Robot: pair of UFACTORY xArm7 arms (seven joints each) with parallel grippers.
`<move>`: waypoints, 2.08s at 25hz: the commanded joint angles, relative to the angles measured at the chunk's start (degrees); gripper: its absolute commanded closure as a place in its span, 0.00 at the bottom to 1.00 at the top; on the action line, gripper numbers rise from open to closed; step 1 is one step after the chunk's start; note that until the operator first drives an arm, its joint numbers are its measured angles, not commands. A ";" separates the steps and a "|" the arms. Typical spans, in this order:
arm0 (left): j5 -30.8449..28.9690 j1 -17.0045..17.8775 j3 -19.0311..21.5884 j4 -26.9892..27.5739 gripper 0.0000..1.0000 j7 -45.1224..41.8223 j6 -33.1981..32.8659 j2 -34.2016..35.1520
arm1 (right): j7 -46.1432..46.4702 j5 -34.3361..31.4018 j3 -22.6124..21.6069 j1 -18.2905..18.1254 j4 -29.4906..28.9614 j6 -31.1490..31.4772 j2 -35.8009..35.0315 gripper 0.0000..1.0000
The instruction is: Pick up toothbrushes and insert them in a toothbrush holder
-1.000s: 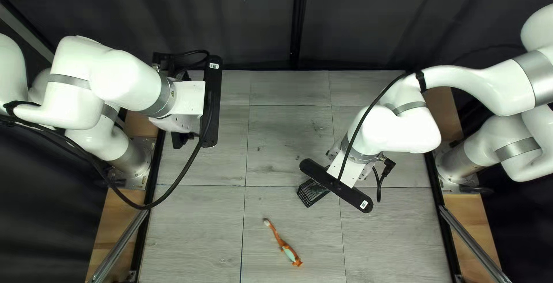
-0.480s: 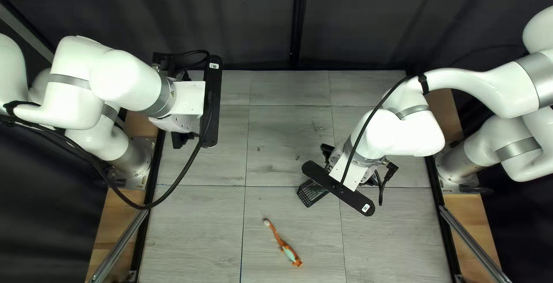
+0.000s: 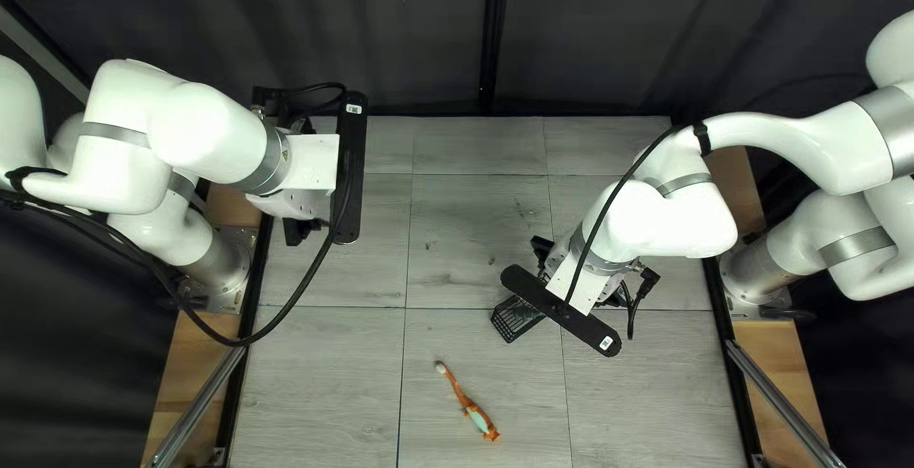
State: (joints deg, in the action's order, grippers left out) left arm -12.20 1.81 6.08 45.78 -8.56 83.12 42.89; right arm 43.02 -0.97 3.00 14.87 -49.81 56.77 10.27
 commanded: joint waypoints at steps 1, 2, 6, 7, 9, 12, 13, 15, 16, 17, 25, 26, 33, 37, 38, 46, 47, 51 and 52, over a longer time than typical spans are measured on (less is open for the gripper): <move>0.00 0.00 0.00 0.00 0.00 0.00 0.00 0.00 | 1.37 0.04 -0.77 0.99 1.45 -1.48 3.21 0.00; 0.00 0.00 0.00 0.00 0.00 0.00 0.00 0.00 | 1.77 -0.08 -1.12 1.38 2.86 -3.04 4.80 0.00; 0.00 0.00 0.00 0.00 0.00 0.00 0.00 0.00 | 2.85 0.49 -1.39 2.19 7.17 -7.94 9.74 0.00; 0.00 0.00 0.00 0.00 0.00 0.00 0.00 0.00 | 2.90 0.78 -1.39 2.39 8.16 -9.04 11.43 0.00; 0.00 0.00 0.00 0.00 0.00 0.00 0.00 0.00 | 2.36 1.35 -1.45 2.50 9.29 -10.64 13.30 0.00; 0.00 0.00 0.00 0.00 0.00 0.00 0.00 0.00 | -0.75 1.53 -2.67 2.40 9.57 -11.89 13.64 0.00; 0.00 0.00 0.00 0.00 0.00 0.00 0.00 0.00 | -1.80 1.26 -3.18 2.26 9.78 -11.71 14.25 0.00; 0.00 0.00 0.00 0.00 0.00 0.00 0.00 0.00 | -2.28 1.04 -3.44 2.13 9.94 -11.34 14.90 0.00; 0.00 0.00 0.00 0.00 0.00 0.00 0.00 0.00 | -2.28 1.04 -3.44 2.13 9.94 -11.34 14.90 0.00; 0.00 0.00 0.00 0.00 0.00 0.00 0.00 0.00 | -2.28 1.04 -3.44 2.13 9.94 -11.34 14.90 0.00; 0.00 0.00 0.00 0.00 0.00 0.00 0.00 0.00 | -5.80 0.03 -6.82 3.09 7.04 -11.38 11.99 0.00; 0.00 0.00 0.00 0.00 0.00 0.00 0.00 0.00 | -6.86 0.10 -7.64 3.40 6.51 -10.73 11.59 0.00; 0.00 0.00 0.00 0.00 0.00 0.00 0.00 0.00 | -22.65 5.21 -15.93 7.49 8.02 -4.03 12.31 0.00; 0.00 0.00 0.00 0.00 0.00 0.00 0.00 0.00 | -30.15 6.95 -15.13 5.36 9.95 5.90 14.86 0.00; 0.00 0.00 0.00 0.00 0.00 0.00 0.00 0.00 | -31.23 6.73 -14.24 4.19 10.55 7.99 15.20 0.00; 0.00 0.00 0.00 0.00 0.00 0.00 0.00 0.00 | -32.85 4.10 -11.09 -0.29 16.36 10.24 17.66 0.00; 0.00 0.00 0.00 0.00 0.00 0.00 0.00 0.00 | -32.85 4.10 -11.09 -0.29 16.36 10.24 17.66 0.00; 0.00 0.00 0.00 0.00 0.00 0.00 0.00 0.00 | -32.85 4.10 -11.09 -0.29 16.36 10.24 17.66 0.00; 0.00 0.00 0.00 0.00 0.00 0.00 0.00 0.00 | -32.85 4.10 -11.09 -0.29 16.36 10.24 17.66 0.00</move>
State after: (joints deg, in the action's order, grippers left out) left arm -12.20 1.81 6.08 45.78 -8.56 83.12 42.89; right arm 10.18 3.13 -8.09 14.59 -33.46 67.01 27.93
